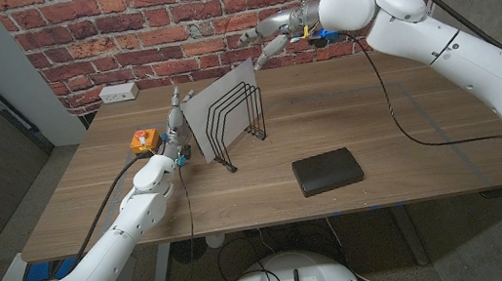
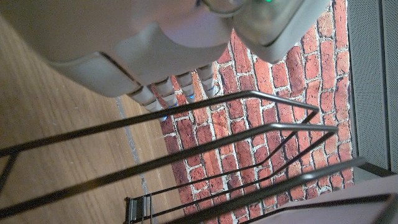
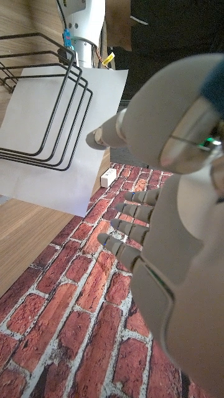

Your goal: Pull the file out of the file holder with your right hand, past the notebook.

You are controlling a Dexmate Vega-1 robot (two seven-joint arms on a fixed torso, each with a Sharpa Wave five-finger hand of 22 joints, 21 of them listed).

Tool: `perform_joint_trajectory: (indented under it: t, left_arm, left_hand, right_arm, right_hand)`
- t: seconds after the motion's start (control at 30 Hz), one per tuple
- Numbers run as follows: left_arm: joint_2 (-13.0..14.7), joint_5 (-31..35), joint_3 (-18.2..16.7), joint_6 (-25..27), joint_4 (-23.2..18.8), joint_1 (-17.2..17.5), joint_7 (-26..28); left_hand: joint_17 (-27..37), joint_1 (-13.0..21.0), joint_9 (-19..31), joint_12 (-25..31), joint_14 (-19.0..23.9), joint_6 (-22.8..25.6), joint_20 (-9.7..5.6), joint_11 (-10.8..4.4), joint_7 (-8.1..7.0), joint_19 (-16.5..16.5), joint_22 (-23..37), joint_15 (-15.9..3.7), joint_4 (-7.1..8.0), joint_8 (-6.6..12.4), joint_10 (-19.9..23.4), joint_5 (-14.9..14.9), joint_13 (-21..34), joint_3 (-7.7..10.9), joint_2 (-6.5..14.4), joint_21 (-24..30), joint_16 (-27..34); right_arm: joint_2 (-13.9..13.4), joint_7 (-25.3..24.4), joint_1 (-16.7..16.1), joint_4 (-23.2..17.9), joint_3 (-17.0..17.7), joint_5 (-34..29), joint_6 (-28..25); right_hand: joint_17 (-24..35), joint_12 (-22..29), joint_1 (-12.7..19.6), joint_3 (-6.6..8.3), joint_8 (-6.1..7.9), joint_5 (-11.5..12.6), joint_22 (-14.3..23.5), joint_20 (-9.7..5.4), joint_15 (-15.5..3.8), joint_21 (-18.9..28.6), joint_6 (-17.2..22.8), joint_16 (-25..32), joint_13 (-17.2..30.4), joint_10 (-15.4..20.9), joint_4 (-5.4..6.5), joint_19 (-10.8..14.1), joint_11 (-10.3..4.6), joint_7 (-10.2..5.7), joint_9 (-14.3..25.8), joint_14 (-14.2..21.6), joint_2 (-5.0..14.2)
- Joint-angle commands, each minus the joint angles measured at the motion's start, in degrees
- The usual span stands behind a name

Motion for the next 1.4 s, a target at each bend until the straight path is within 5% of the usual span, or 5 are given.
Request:
perform_joint_trajectory:
  t: [0.03, 0.5, 1.07, 1.4]
  left_arm:
    - [-0.1, 0.08, 0.08, -0.08, 0.06, 0.04, 0.06]
    - [-0.01, -0.01, 0.01, -0.01, 0.03, 0.02, -0.02]
    - [-0.06, 0.02, 0.05, -0.05, 0.09, 0.0, 0.0]
    - [-0.01, 0.0, 0.02, -0.01, 0.05, 0.0, -0.02]
  left_hand:
    - [0.13, 0.03, 0.28, 0.41, 0.59, 0.0, 0.07, -0.43, -0.52, 0.34, 0.28, -0.29, 0.23, 0.36, 0.14, 0.36, 0.31, 0.04, 0.44, 0.32, 0.34]
    - [0.14, 0.02, 0.28, 0.4, 0.62, -0.02, 0.07, -0.29, -0.52, 0.34, 0.28, -0.35, 0.24, 0.35, 0.12, 0.35, 0.31, 0.04, 0.44, 0.32, 0.35]
    - [0.13, 0.03, 0.28, 0.38, 0.64, -0.02, 0.07, -0.28, -0.52, 0.37, 0.28, -0.34, 0.23, 0.34, 0.07, 0.36, 0.31, 0.05, 0.44, 0.33, 0.36]
    - [0.13, 0.03, 0.28, 0.42, 0.63, -0.01, 0.08, -0.3, -0.52, 0.36, 0.28, -0.28, 0.22, 0.35, 0.15, 0.36, 0.31, 0.05, 0.44, 0.33, 0.35]
  right_arm:
    - [3.16, 4.81, 4.22, 3.43, -2.29, -1.32, 3.11]
    - [6.51, 8.46, 8.05, 6.19, -5.42, -3.56, 4.19]
    - [13.55, 13.01, 14.53, 14.1, -10.61, -4.75, 5.88]
    - [16.28, 14.78, 17.26, 16.77, -13.41, -6.31, 5.69]
  right_hand:
    - [-0.02, 0.42, 1.22, 0.66, 0.5, 0.3, 0.21, -0.22, -0.99, 0.36, 1.08, 0.62, 0.14, 1.21, -0.07, 1.25, -0.19, -0.43, 0.19, 1.37, -0.15]
    - [-0.18, 0.69, 3.67, 1.33, 0.83, 0.46, 0.21, -0.93, -1.84, 0.3, 3.01, 0.85, 0.24, 3.1, -0.21, 2.6, -0.49, -1.02, 0.24, 2.86, -0.25]
    - [-0.22, 0.64, 6.55, 2.32, 1.23, 0.83, 0.22, -1.64, -2.78, 0.17, 5.33, 0.98, 0.3, 4.22, -0.24, 3.37, -1.2, -2.58, 0.26, 3.94, 0.51]
    - [0.17, 1.34, 8.86, 2.49, 1.88, 1.03, 0.24, -2.75, -4.56, 0.4, 8.73, 2.45, 0.4, 7.92, 0.11, 5.42, -1.79, -3.16, 0.37, 7.8, 1.01]
